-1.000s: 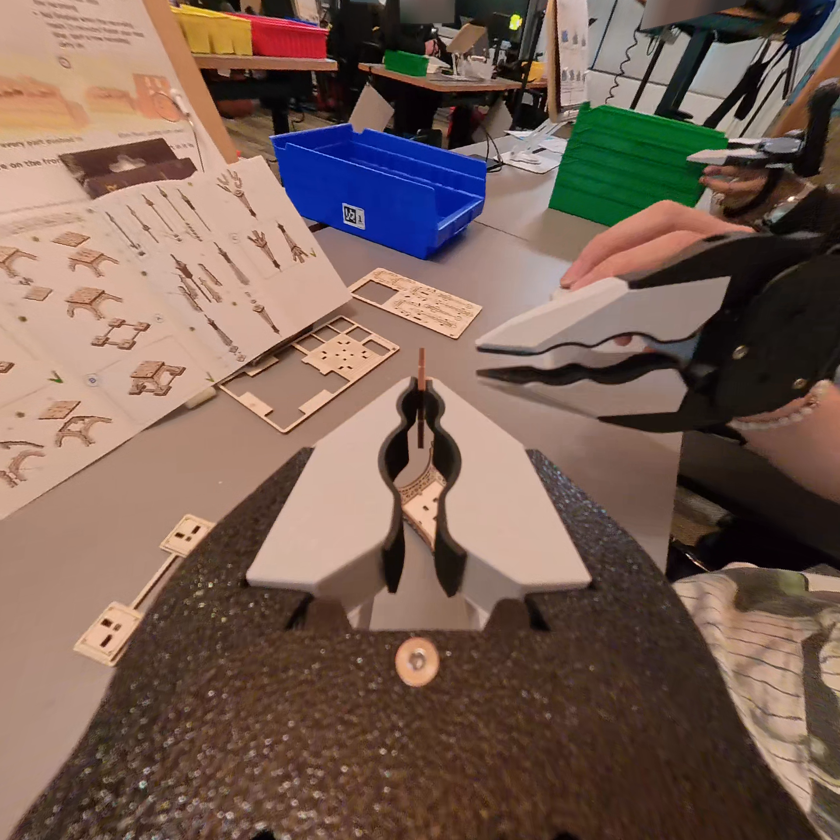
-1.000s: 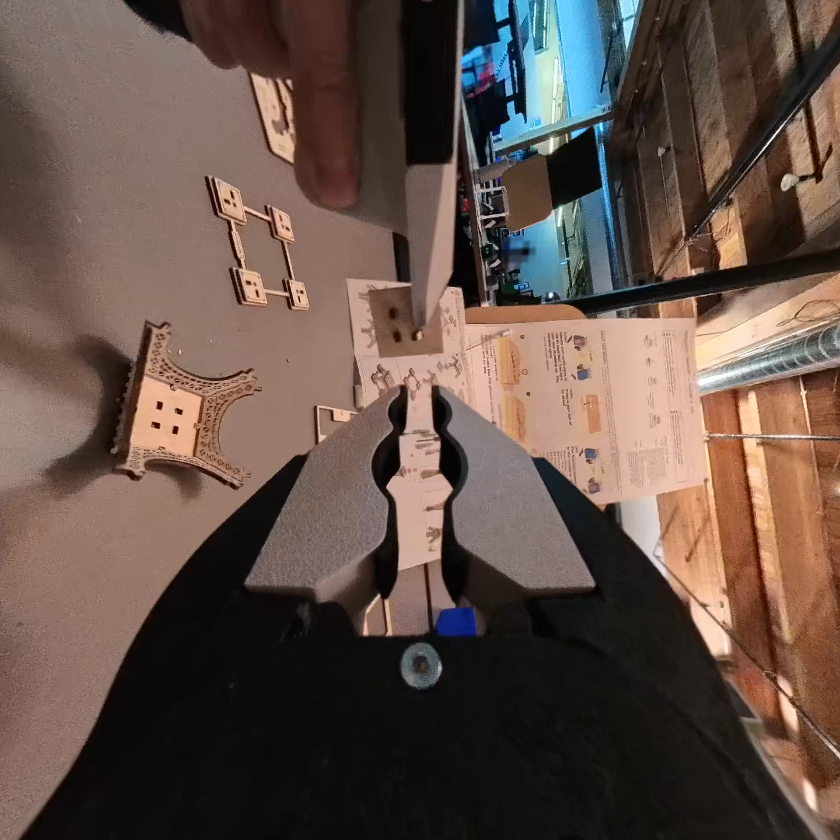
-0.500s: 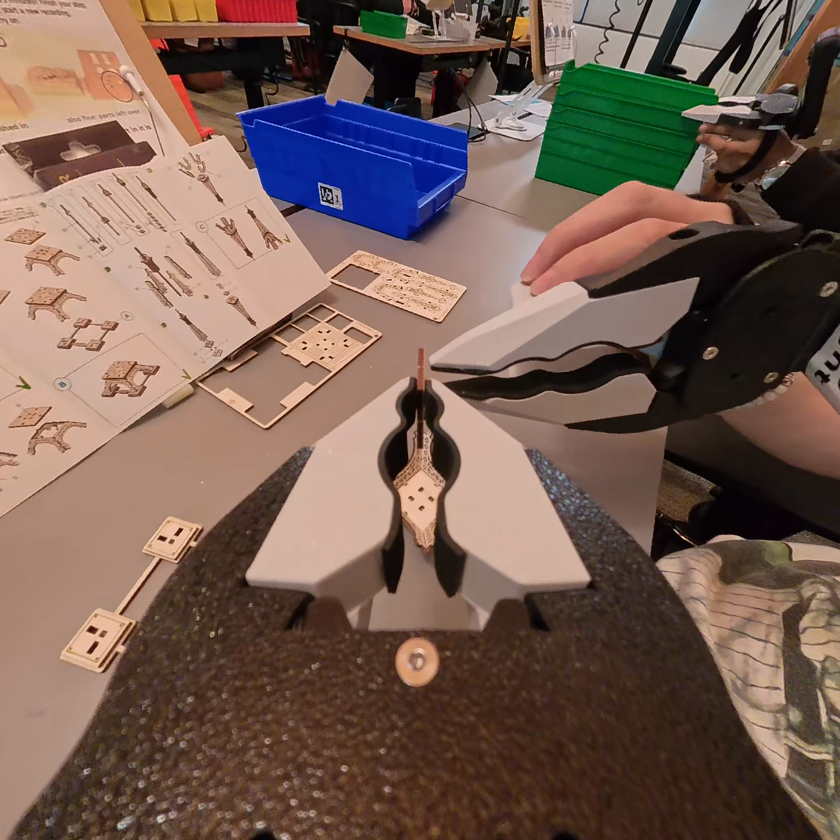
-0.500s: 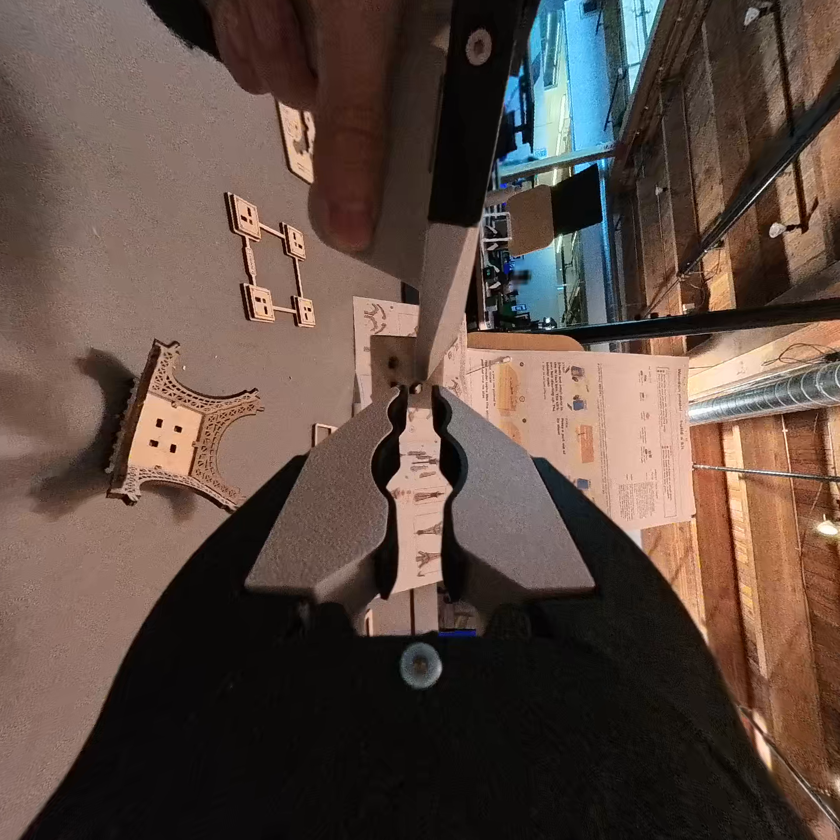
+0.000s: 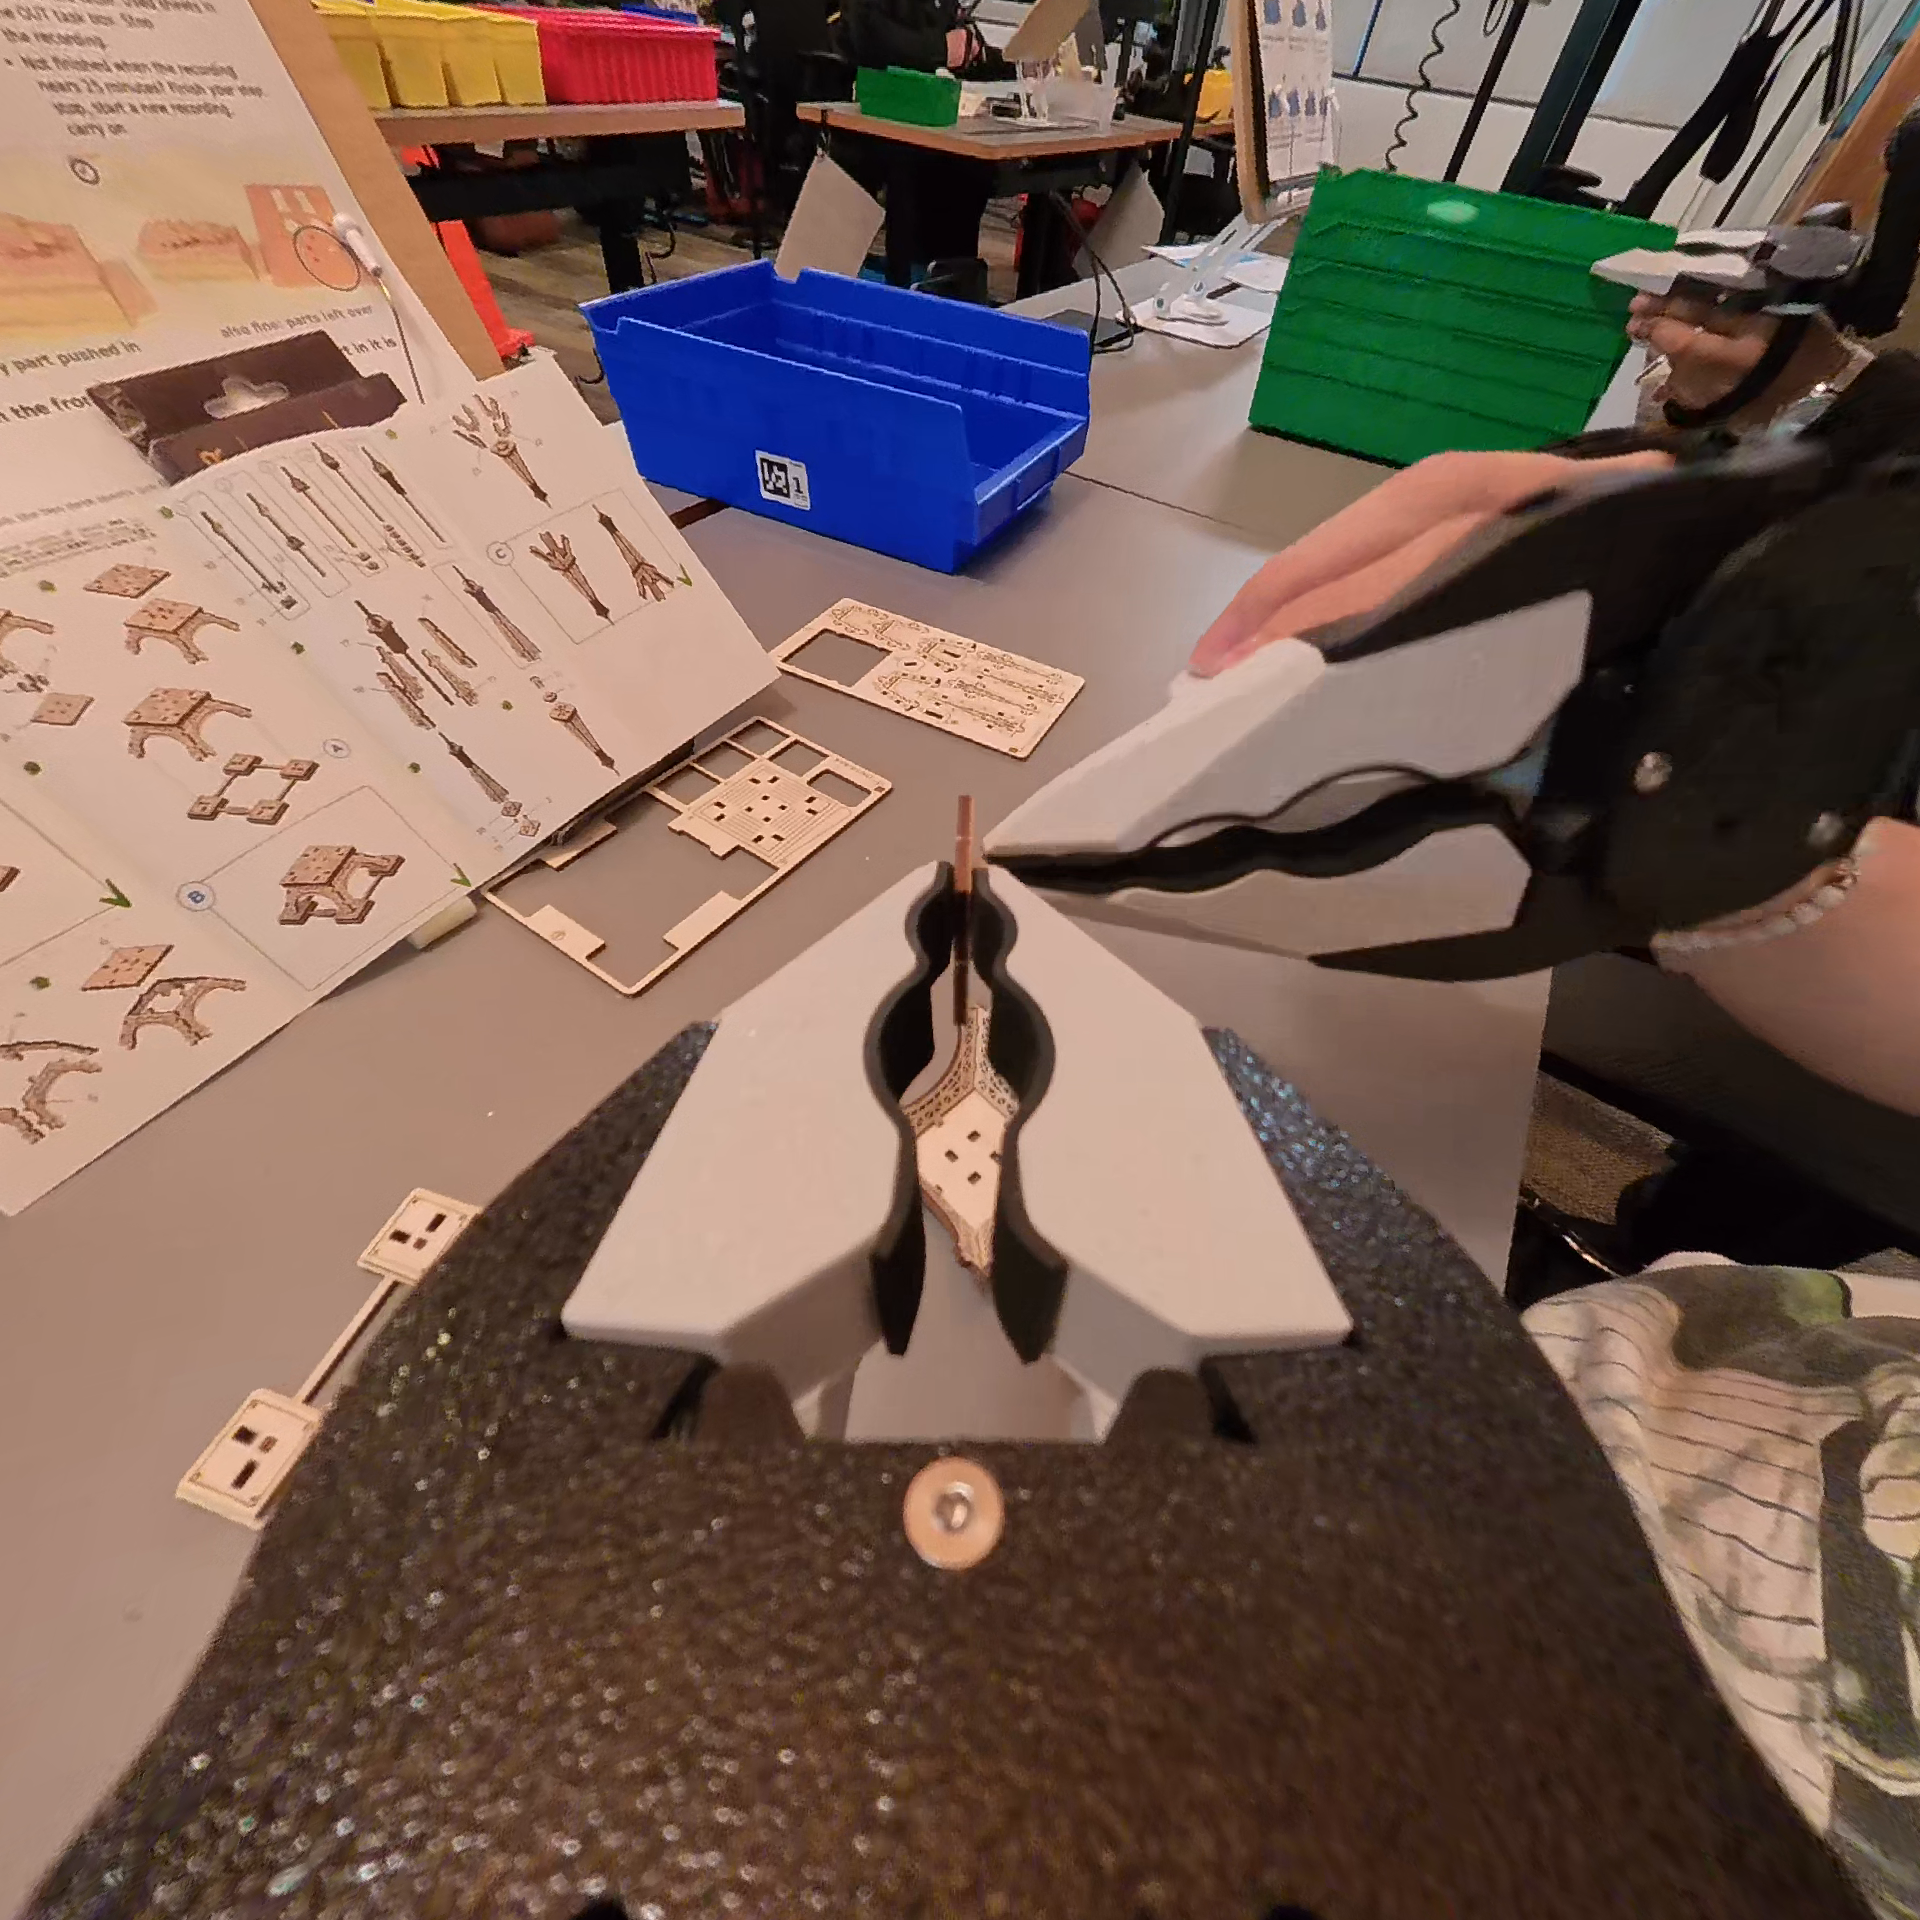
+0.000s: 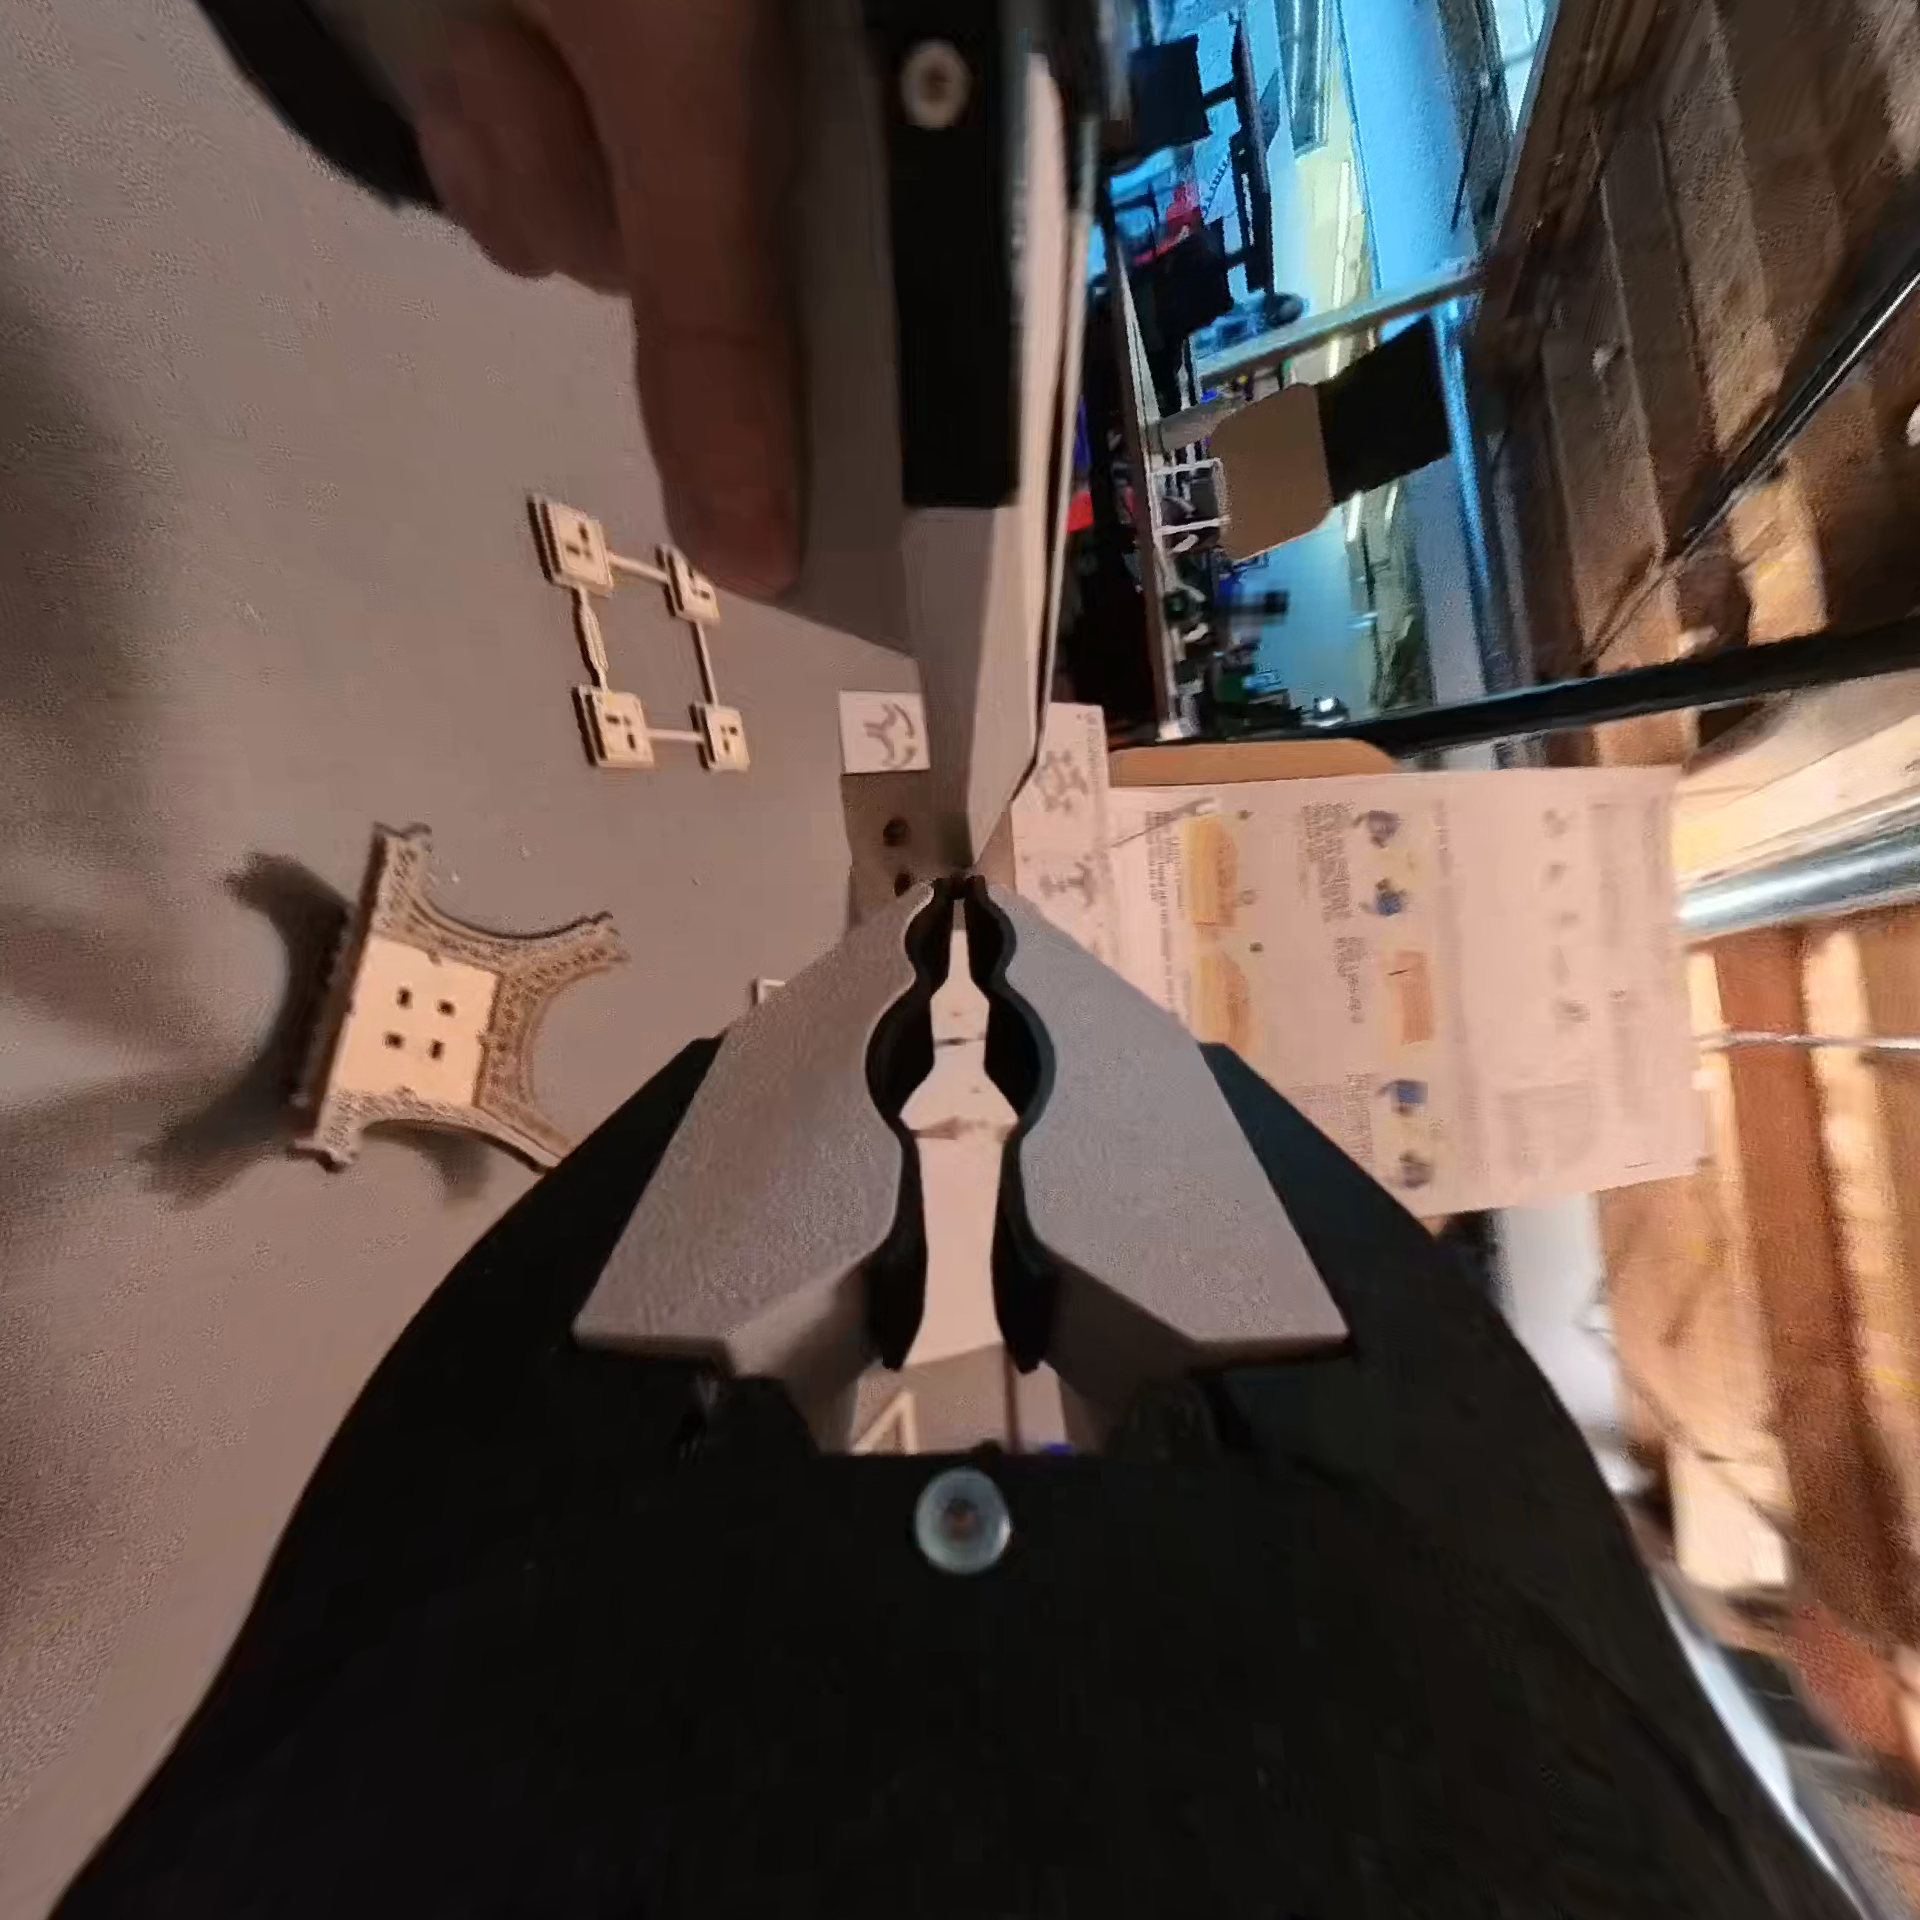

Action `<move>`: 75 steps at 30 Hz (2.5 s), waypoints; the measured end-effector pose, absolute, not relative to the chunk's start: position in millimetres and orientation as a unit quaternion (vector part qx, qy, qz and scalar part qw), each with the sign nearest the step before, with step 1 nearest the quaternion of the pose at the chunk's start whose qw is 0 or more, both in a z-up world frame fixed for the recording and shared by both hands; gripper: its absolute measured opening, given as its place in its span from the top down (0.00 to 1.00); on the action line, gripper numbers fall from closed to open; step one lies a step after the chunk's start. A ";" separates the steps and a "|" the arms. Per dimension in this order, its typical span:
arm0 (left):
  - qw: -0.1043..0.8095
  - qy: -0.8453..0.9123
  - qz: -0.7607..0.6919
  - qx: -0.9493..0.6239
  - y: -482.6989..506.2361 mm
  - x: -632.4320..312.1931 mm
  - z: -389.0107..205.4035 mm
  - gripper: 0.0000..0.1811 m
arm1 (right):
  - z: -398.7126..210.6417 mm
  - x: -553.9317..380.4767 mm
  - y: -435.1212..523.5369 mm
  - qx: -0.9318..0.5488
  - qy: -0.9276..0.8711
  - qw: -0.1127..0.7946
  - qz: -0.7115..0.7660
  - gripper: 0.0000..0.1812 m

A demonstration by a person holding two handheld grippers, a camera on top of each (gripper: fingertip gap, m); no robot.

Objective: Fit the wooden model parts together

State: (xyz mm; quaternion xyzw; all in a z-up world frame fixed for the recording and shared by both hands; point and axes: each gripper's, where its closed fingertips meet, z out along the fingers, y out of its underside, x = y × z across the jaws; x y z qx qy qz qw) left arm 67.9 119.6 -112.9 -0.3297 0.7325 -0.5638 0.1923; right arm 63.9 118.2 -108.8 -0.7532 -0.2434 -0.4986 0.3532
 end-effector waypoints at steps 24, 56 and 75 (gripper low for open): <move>0.196 0.732 -0.564 -0.329 116.0 74.4 -117.7 0.99 | -113.6 71.9 117.2 -0.774 -0.247 0.343 -0.472 1.00; 0.197 0.705 -0.586 -0.348 110.0 65.3 -115.1 0.99 | -109.3 64.0 108.3 -0.770 -0.230 0.372 -0.464 1.00; 0.205 0.736 -0.538 -0.357 148.4 66.4 -127.0 1.00 | -199.0 112.8 36.2 -0.892 -0.071 0.353 -0.273 1.00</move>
